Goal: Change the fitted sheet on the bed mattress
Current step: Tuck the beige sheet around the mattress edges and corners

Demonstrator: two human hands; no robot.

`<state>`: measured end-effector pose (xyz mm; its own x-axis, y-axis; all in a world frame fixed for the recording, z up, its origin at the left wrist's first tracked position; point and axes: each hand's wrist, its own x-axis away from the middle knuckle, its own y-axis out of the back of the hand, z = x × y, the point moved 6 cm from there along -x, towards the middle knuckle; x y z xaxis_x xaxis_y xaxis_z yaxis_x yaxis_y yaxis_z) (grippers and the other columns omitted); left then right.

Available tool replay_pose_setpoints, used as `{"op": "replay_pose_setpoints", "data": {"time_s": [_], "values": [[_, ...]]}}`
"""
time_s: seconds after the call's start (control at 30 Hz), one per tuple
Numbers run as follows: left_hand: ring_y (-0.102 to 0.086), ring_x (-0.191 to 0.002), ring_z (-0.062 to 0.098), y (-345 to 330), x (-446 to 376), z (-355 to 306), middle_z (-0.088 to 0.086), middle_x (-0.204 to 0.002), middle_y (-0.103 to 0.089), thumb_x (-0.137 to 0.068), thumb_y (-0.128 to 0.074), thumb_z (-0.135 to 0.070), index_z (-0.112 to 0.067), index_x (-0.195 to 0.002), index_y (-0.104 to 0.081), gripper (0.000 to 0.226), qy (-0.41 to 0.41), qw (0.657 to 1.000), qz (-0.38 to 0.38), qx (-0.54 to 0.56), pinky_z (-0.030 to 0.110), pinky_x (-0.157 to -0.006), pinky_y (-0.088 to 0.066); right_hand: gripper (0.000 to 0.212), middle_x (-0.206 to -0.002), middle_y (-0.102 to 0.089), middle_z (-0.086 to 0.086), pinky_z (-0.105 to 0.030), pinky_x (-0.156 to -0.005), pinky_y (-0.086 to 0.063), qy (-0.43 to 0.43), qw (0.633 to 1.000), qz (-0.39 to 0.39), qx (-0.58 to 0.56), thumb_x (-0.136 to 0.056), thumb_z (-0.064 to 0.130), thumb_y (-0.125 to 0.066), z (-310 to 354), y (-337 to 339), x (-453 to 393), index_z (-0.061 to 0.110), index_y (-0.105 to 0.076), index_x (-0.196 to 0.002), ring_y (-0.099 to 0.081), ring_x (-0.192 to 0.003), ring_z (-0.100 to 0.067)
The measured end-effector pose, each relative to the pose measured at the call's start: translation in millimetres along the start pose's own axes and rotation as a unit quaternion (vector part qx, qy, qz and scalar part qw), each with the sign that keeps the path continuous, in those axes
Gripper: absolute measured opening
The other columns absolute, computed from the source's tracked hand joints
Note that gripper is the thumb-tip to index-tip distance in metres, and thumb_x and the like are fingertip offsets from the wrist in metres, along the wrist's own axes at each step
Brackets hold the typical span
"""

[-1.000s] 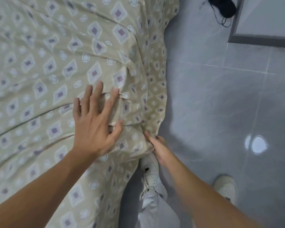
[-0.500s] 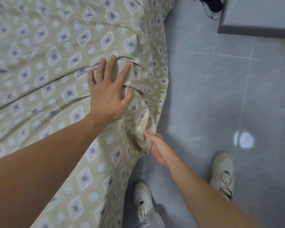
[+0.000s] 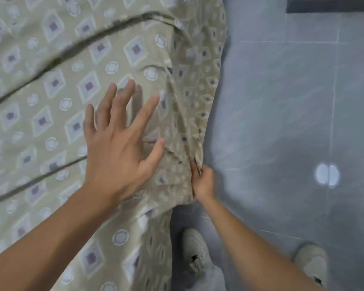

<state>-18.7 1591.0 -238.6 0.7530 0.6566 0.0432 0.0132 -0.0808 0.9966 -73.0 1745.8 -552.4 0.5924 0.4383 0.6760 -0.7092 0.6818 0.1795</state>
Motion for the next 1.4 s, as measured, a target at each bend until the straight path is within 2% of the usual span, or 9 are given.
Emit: {"op": "replay_pose_setpoints", "data": {"time_s": [0.2, 0.3, 0.47, 0.6, 0.73, 0.8, 0.93, 1.1, 1.4], "values": [[-0.008, -0.161, 0.027, -6.3, 26.4, 6.2, -0.001, -0.174, -0.012, -0.094, -0.044, -0.062, -0.045, -0.164, -0.021, 0.076, -0.005, 0.999, 0.029, -0.035, 0.064, -0.124, -0.015, 0.049, -0.099, -0.073, -0.021, -0.036, -0.069, -0.042, -0.032, 0.97, -0.068, 0.232, -0.107, 0.05, -0.049, -28.1, 12.2, -45.6, 0.007, -0.072, -0.101, -0.07, -0.096, -0.041], [-0.01, -0.161, 0.028, -12.8, 34.4, 7.9, -0.002, -0.175, -0.01, -0.094, -0.044, -0.06, -0.043, -0.164, -0.022, 0.075, -0.002, 1.0, 0.012, -0.022, 0.063, -0.124, -0.014, 0.046, -0.094, -0.077, -0.015, -0.042, -0.075, -0.056, -0.068, 0.994, -0.025, 0.084, -0.093, 0.059, -0.069, -28.9, 7.8, -44.4, 0.014, -0.071, -0.09, -0.074, -0.091, -0.038], [-0.015, -0.16, 0.03, -13.9, 40.2, 5.7, 0.0, -0.173, -0.018, -0.096, -0.045, -0.056, -0.039, -0.163, -0.03, 0.071, -0.002, 1.0, -0.018, 0.004, 0.064, -0.123, -0.016, 0.065, -0.105, -0.081, -0.004, -0.042, -0.08, -0.064, -0.2, 0.953, 0.14, -0.182, -0.079, 0.063, -0.082, -55.4, 10.4, 44.1, 0.015, -0.071, -0.122, -0.079, -0.095, -0.023], [-0.011, -0.161, 0.028, -13.3, 51.6, 4.8, 0.0, -0.174, -0.015, -0.099, -0.044, -0.053, -0.04, -0.164, -0.027, 0.069, -0.004, 1.0, -0.01, 0.01, 0.063, -0.123, -0.015, 0.047, -0.104, -0.079, -0.011, -0.033, -0.068, -0.058, -0.254, 0.93, 0.19, -0.188, -0.091, 0.04, -0.081, -84.9, 7.1, 107.3, 0.007, -0.07, -0.123, -0.075, -0.083, -0.02], [-0.007, -0.162, 0.025, -14.2, 79.1, 1.7, -0.001, -0.175, -0.01, -0.1, -0.044, -0.055, -0.04, -0.164, -0.025, 0.069, -0.009, 1.0, -0.002, 0.022, 0.06, -0.126, -0.011, 0.058, -0.124, -0.076, 0.003, -0.03, -0.102, -0.05, -0.215, 0.926, 0.202, -0.235, -0.076, 0.052, -0.089, -85.8, 0.5, 155.4, 0.021, -0.071, -0.122, -0.067, -0.118, -0.012], [-0.007, -0.162, 0.025, -13.0, 94.0, -0.3, -0.001, -0.174, -0.011, -0.099, -0.043, -0.056, -0.04, -0.165, -0.024, 0.07, -0.007, 1.0, -0.007, 0.02, 0.06, -0.126, -0.011, 0.059, -0.127, -0.075, 0.009, -0.024, -0.099, -0.051, -0.193, 0.905, 0.232, -0.3, -0.08, 0.046, -0.084, -75.4, -6.1, 174.6, 0.021, -0.066, -0.131, -0.066, -0.121, -0.006], [-0.008, -0.162, 0.025, -13.6, 135.3, 5.4, 0.0, -0.175, -0.012, -0.098, -0.044, -0.056, -0.039, -0.165, -0.023, 0.072, 0.008, 1.0, -0.013, 0.016, 0.059, -0.126, -0.009, 0.085, -0.123, -0.077, 0.003, -0.036, -0.099, -0.057, -0.131, 0.947, 0.202, -0.214, -0.061, 0.05, -0.098, -60.6, -12.9, 196.9, 0.022, -0.065, -0.133, -0.072, -0.115, -0.015], [-0.02, -0.158, 0.029, -20.2, 159.3, 7.4, 0.0, -0.172, -0.022, -0.099, -0.045, -0.053, -0.039, -0.162, -0.033, 0.066, 0.026, 0.999, -0.041, 0.021, 0.06, -0.123, -0.016, 0.037, -0.097, -0.082, 0.002, -0.029, -0.07, -0.059, -0.147, 0.965, 0.182, -0.12, -0.077, 0.032, -0.094, -58.7, 12.1, 209.6, 0.021, -0.077, -0.107, -0.077, -0.091, -0.02], [-0.019, -0.158, 0.029, -15.0, 166.3, 4.5, 0.001, -0.171, -0.023, -0.098, -0.044, -0.056, -0.039, -0.161, -0.034, 0.066, 0.001, 0.999, -0.034, 0.003, 0.059, -0.124, -0.015, 0.018, -0.098, -0.077, 0.008, -0.027, -0.081, -0.056, -0.04, 0.996, 0.047, -0.07, -0.1, 0.031, -0.071, -95.8, 11.1, 228.9, 0.018, -0.077, -0.111, -0.074, -0.097, -0.012]]}}
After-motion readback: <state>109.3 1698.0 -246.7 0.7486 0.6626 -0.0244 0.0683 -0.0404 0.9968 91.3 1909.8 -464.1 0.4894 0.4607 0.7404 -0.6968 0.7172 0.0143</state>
